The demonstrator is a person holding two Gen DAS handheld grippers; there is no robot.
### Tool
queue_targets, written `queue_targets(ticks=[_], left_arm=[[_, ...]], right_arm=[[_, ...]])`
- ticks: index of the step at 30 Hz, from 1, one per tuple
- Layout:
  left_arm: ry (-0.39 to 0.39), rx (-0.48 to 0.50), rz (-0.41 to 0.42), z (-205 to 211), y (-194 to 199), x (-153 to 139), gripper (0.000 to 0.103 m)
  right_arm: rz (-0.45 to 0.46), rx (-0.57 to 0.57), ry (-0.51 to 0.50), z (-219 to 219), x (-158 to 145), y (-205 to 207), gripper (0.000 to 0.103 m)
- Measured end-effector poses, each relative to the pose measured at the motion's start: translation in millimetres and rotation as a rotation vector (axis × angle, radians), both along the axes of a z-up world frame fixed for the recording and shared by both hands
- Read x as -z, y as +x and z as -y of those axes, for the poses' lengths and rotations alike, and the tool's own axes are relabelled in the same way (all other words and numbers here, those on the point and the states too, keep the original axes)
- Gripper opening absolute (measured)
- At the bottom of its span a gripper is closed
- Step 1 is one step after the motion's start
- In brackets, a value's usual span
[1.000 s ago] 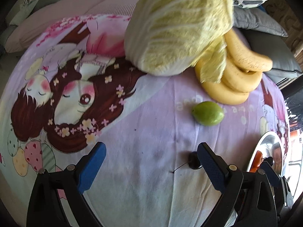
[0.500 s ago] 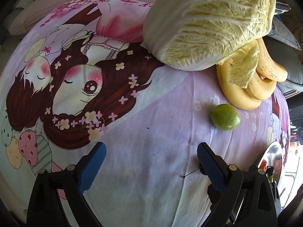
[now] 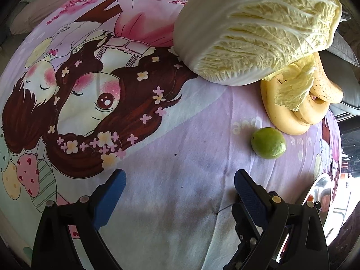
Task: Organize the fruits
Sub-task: 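Close the right tool on the dark cherry while the left tool approaches the last green jujube, then close the left tool on the green jujube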
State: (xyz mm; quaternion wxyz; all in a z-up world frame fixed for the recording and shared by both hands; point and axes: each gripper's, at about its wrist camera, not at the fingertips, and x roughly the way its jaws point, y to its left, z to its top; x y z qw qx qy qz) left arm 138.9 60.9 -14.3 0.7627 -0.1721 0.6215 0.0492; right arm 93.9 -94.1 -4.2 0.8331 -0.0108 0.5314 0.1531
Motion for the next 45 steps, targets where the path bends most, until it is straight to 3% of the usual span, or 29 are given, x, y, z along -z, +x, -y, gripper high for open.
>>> queue_targets(ticks=[7, 9, 20, 28, 33, 45], left_arm=[[-0.009, 0.005, 0.005, 5.3, 2.7, -1.8, 0.097], [-0.010, 0.010, 0.007, 7.6, 3.0, -2.3, 0.097], [-0.042, 0.025, 0.041, 24.2, 7.6, -13.6, 0.095], [-0.044, 0.112, 0.109, 58.1, 20.6, -30.6, 0.092], [-0.047, 0.169, 0.144, 87.9, 35.7, -38.0, 0.082], [-0.013, 0.228, 0.140, 136.6, 61.6, -23.3, 0.075]], right_arm=[[-0.012, -0.028, 0.031, -10.7, 3.2, 3.5, 0.033], [-0.012, -0.030, 0.048, -12.3, 2.5, 3.7, 0.030], [0.020, 0.003, 0.063, 7.1, -11.8, 3.0, 0.030], [0.038, 0.088, 0.084, 39.8, -21.4, 8.5, 0.030], [0.055, 0.132, 0.089, 58.0, -27.6, 11.7, 0.030], [0.066, 0.183, 0.122, 86.4, -34.8, 12.2, 0.030]])
